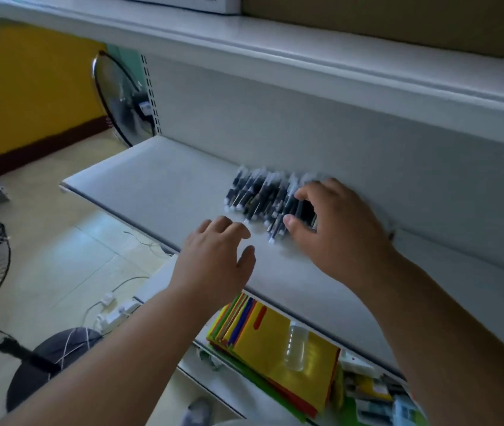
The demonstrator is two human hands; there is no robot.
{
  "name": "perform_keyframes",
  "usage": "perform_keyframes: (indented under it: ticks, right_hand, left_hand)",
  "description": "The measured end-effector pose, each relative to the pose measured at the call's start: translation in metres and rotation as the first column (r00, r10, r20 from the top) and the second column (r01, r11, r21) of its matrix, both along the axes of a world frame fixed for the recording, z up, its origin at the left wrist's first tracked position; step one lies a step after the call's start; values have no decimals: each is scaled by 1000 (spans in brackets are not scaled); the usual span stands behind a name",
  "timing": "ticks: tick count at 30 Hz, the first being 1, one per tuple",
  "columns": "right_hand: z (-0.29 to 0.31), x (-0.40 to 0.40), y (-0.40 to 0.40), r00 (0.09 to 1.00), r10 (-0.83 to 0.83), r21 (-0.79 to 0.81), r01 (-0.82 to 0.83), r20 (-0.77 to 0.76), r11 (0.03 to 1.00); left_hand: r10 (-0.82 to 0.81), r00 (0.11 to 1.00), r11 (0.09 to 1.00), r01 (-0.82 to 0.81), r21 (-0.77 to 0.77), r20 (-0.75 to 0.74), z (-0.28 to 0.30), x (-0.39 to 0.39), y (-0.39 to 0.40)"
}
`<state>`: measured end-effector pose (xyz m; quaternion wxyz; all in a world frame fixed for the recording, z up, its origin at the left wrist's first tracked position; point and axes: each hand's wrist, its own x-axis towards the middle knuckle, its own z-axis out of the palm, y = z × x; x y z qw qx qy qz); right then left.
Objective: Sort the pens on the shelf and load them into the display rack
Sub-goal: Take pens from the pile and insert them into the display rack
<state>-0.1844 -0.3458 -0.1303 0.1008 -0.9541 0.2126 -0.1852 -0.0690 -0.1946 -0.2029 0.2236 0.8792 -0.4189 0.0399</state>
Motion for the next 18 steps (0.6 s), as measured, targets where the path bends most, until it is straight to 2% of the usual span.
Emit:
perform_keyframes:
  ticks: [6, 10, 14, 18]
  right_hand:
    - [-5, 43, 2, 987, -158, 27, 158, -7, 987]
    - [-5, 71, 10, 964, -267, 38, 267, -7, 963]
    - [-7, 90, 23, 939, -343, 67, 342, 12, 937]
    - [-8, 99, 32, 912, -411, 70, 409, 12, 910]
  left_hand:
    - [-128, 992, 992, 127, -27, -22, -7, 85, -25]
    - [-130, 990, 991, 128, -43, -53, -10, 140, -44]
    - [-143, 982, 980, 158, 125, -119, -8, 171, -65]
    - [-196, 975, 952, 215, 217, -103, -9, 182, -80]
